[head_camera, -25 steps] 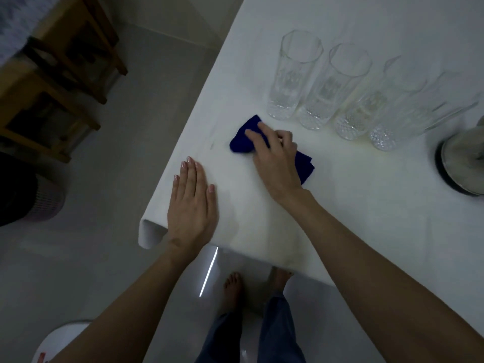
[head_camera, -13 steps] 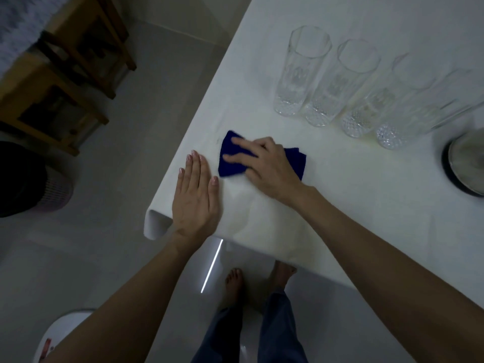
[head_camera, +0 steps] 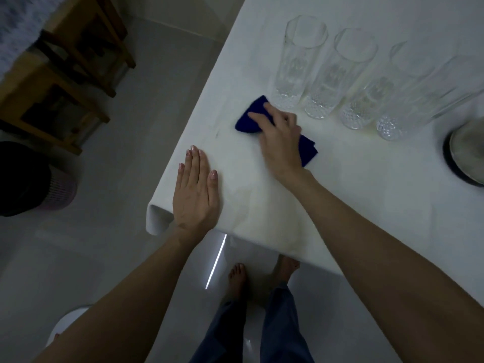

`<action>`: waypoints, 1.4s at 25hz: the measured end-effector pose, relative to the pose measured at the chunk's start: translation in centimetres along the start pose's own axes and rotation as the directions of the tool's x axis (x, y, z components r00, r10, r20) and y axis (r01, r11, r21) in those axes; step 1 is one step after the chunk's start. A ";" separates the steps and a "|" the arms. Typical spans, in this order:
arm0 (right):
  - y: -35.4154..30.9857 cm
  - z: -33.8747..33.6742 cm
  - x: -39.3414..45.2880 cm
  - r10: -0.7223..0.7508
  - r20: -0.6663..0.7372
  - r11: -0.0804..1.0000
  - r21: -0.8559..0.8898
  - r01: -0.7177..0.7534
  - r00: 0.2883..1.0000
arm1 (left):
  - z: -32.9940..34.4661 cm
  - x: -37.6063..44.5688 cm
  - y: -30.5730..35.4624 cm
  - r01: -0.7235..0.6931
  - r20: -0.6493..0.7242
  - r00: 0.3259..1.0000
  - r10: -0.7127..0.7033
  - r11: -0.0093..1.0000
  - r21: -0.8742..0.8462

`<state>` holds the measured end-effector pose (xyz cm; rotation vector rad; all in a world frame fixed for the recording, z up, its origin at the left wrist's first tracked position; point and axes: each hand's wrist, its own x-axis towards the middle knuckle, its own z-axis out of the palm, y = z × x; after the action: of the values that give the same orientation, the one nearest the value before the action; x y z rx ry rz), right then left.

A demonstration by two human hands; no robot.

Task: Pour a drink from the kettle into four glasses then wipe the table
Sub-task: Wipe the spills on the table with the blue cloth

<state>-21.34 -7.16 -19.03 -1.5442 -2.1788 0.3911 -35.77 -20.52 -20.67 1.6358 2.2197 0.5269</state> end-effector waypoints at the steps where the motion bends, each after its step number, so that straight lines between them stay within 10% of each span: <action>1: -0.9 0.9 0.6 -0.021 0.067 1.000 -0.007 0.022 0.998 | 0.0 0.0 0.0 0.000 -0.009 1.000 0.000 1.000 -0.005; 8: -0.7 0.7 -3.9 -0.554 0.221 0.830 0.083 0.551 0.802 | 0.3 0.2 -0.4 0.010 -0.099 0.995 -0.012 1.000 -0.024; 15: 5.2 -4.1 -10.4 -0.676 0.333 0.719 0.103 0.688 0.657 | 0.2 0.2 -0.5 0.004 -0.068 0.998 -0.004 1.000 0.009; 19: 7.4 -6.6 -9.6 -0.226 -0.024 0.973 -0.046 0.225 0.974 | 0.4 0.3 -0.4 0.011 -0.074 0.997 -0.010 1.000 0.017; 23: 4.8 -3.6 -4.7 0.305 -0.124 0.946 -0.074 -0.315 0.944 | 0.4 0.3 -0.2 0.015 -0.090 0.996 -0.016 1.000 -0.006; 27: -1.0 0.6 -4.0 -0.091 0.024 0.994 -0.051 0.092 0.996 | 0.4 0.3 -0.5 0.017 -0.097 0.995 -0.020 0.999 -0.034; 30: -1.2 -0.2 -8.7 -0.397 0.221 0.912 -0.014 0.410 0.891 | 0.6 0.3 -0.9 0.002 -0.103 0.995 -0.005 1.000 -0.027; 35: 7.1 -6.3 -15.7 -0.513 0.230 0.841 -0.058 0.538 0.827 | 0.5 0.3 -0.8 0.004 -0.116 0.993 -0.007 1.000 -0.024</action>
<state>-7.99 -19.73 -19.86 -0.9105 -2.7145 0.2444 -36.26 -20.41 -21.54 1.6252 2.2900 0.6602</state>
